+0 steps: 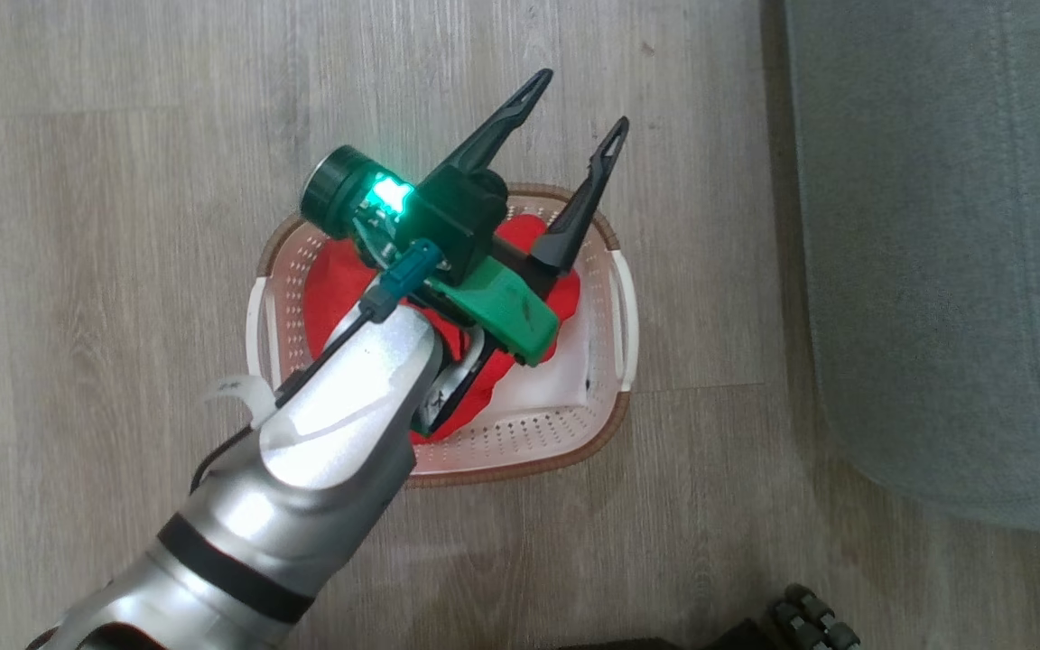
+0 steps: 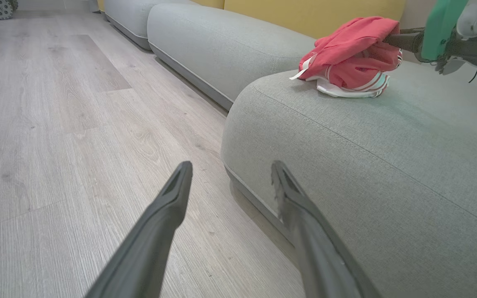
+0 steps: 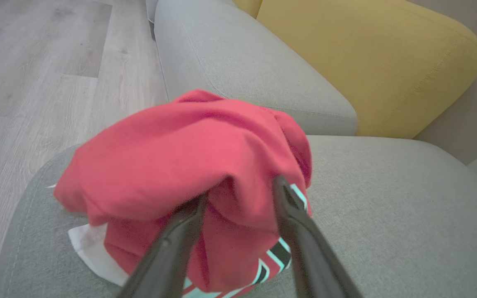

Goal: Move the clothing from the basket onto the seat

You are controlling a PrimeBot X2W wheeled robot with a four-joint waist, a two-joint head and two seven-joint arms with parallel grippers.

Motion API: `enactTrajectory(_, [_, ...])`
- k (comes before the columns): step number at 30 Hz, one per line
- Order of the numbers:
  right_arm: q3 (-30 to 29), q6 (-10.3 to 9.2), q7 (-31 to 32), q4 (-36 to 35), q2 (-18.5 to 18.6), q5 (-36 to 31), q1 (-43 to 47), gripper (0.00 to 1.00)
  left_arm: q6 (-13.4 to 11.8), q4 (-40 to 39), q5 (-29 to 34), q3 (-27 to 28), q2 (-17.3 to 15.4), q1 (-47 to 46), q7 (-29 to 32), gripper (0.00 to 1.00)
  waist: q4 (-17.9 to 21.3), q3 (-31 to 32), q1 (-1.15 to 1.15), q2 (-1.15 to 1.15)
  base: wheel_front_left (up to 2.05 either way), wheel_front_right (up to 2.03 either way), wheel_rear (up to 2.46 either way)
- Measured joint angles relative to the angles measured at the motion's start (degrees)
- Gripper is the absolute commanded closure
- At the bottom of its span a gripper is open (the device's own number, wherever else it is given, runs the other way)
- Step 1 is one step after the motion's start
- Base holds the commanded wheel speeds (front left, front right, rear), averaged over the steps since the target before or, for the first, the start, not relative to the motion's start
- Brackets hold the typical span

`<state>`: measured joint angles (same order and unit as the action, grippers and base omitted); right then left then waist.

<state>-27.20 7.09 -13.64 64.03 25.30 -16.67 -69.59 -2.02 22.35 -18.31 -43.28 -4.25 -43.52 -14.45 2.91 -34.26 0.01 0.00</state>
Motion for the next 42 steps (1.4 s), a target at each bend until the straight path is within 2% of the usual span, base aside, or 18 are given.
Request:
enactTrajectory(8, [6.5,0.00,-0.7,1.5,-3.3,2.6,2.9,0.00,-0.7,0.0,-0.5,2.1,-0.9,1.0,0.0,0.00,2.0,2.8,0.00,0.00,0.00,0.00,0.00])
enactTrajectory(15, [14.6,0.00,-0.8,-5.4,-3.8,10.5,10.8,0.00,-1.4,-1.7,-1.7,5.6,-1.3,4.2,0.0,0.00,3.1,7.3,0.00,0.00,0.00,0.00,0.00])
enactTrajectory(24, [24.0,0.00,-0.8,-13.8,-4.3,19.0,16.5,0.00,-2.2,-2.9,-2.6,11.7,-1.3,10.7,0.0,0.00,2.4,14.5,0.00,0.00,0.00,0.00,0.00])
enactTrajectory(30, [29.1,0.00,-0.8,-17.1,-7.6,23.6,23.2,0.00,-2.9,-3.8,-2.6,17.1,-1.3,18.2,0.0,0.00,1.0,20.7,-0.01,0.00,0.00,0.00,0.00])
enactTrajectory(35, [31.1,0.00,-0.8,-20.8,-11.1,26.9,28.7,0.00,-3.1,-4.4,-2.5,21.3,-1.5,24.8,0.0,0.00,-0.7,25.4,-0.01,0.01,0.00,0.00,0.00])
enactTrajectory(41, [29.8,0.00,-0.8,-27.2,-15.2,27.2,36.4,0.00,-3.1,-5.6,-0.8,25.6,-1.6,32.3,0.0,0.00,-2.9,29.8,-0.01,0.00,0.00,0.00,0.00])
enactTrajectory(42, [29.2,0.00,-0.8,-29.1,-17.0,26.5,39.9,0.00,-3.2,-6.0,-0.3,26.9,-1.6,34.8,0.0,0.00,-3.5,31.2,-0.01,0.01,0.00,0.00,0.00])
